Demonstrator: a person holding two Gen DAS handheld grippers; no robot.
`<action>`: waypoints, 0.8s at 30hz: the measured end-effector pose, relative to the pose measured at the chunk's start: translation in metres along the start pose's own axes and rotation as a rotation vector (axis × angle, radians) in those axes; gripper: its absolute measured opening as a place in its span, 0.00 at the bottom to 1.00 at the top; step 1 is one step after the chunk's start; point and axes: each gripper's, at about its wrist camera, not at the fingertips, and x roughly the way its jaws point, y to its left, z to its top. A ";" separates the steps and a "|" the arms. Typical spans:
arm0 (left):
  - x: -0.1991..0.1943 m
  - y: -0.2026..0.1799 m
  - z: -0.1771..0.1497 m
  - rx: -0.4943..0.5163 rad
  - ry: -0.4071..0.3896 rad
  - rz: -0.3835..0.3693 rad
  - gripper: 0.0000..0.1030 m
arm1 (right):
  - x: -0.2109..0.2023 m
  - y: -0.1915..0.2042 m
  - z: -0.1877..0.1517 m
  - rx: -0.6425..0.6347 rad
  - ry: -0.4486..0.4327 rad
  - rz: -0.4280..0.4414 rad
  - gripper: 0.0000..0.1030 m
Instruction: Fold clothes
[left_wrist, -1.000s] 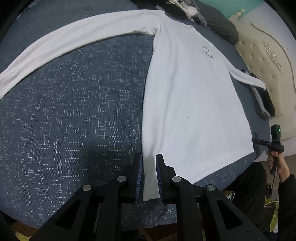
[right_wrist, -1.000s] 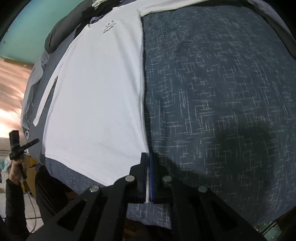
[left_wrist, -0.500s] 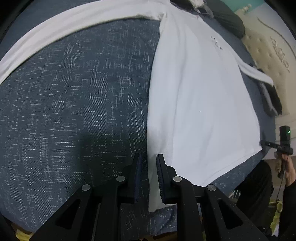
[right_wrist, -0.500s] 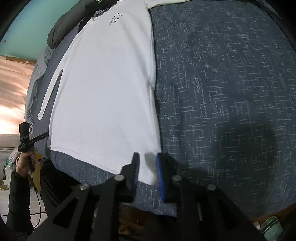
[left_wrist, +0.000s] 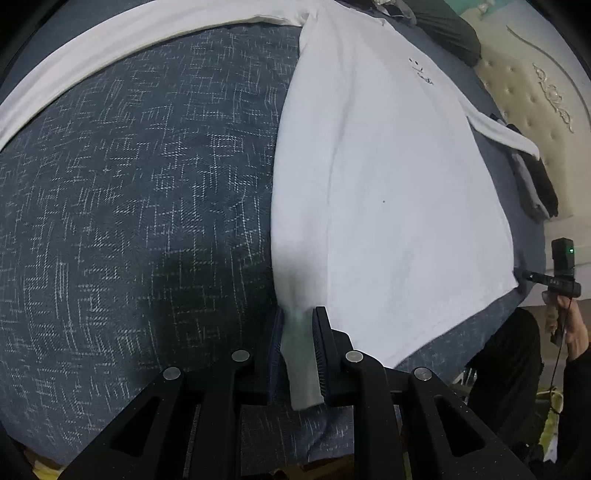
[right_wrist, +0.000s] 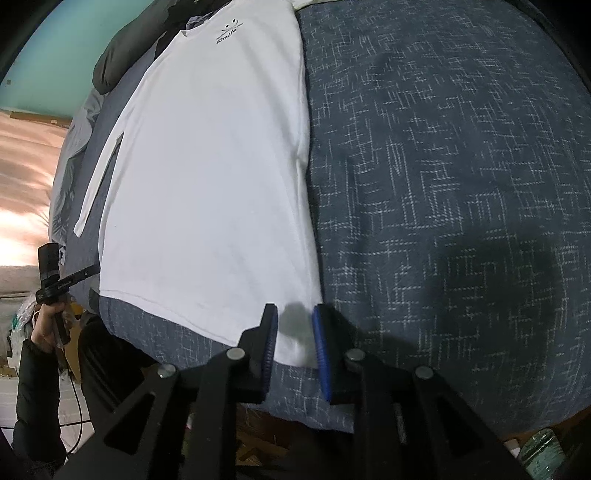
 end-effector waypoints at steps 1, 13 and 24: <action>-0.002 0.001 -0.002 -0.004 -0.001 -0.006 0.18 | 0.001 0.001 -0.001 0.001 0.000 0.001 0.19; -0.006 0.010 -0.016 -0.016 0.018 -0.013 0.14 | 0.001 0.005 -0.004 -0.014 -0.003 0.001 0.18; -0.039 -0.002 -0.021 0.035 -0.013 -0.043 0.03 | -0.021 0.003 -0.011 -0.063 -0.025 -0.042 0.00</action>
